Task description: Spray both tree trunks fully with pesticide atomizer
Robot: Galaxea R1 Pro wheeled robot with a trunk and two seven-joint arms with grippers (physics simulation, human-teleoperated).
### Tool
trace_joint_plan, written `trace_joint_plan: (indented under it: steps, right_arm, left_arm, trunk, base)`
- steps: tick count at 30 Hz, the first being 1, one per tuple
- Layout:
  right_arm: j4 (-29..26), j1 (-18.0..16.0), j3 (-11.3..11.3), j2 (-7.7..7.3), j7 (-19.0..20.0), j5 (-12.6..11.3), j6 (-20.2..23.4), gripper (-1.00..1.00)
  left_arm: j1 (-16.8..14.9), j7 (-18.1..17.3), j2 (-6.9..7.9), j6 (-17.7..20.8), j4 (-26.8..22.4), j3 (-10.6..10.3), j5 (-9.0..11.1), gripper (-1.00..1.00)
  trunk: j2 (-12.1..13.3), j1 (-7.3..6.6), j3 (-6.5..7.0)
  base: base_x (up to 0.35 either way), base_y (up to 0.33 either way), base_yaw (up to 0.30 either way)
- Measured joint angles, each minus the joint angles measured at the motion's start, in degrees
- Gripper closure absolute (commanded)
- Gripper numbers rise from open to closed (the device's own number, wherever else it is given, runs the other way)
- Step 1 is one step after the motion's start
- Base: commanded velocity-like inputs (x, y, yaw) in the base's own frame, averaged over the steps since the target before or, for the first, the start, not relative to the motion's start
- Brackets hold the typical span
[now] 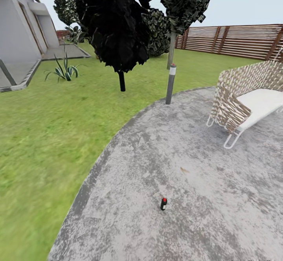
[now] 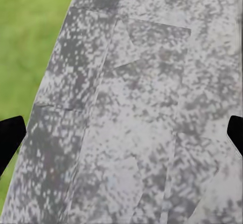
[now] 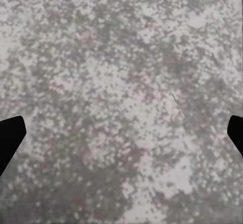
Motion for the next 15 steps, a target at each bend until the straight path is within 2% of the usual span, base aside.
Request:
trace_joint_plan:
  steps: [5, 15]
  right_arm:
    - [0.0, 0.0, 0.0, 0.00, 0.0, 0.0, 0.0, -1.00]
    - [0.0, 0.0, 0.0, 0.01, 0.0, 0.0, 0.0, -1.00]
  left_arm:
    - [0.0, 0.0, -0.01, 0.0, 0.0, 0.0, 0.0, -1.00]
    - [0.0, 0.0, -0.04, -0.1, 0.0, 0.1, 0.0, -1.00]
  trunk:
    - [0.0, 0.01, -0.18]
    - [0.0, 0.02, -0.54]
  base:
    - [0.088, 0.087, -0.272]
    - [0.008, 0.008, -0.273]
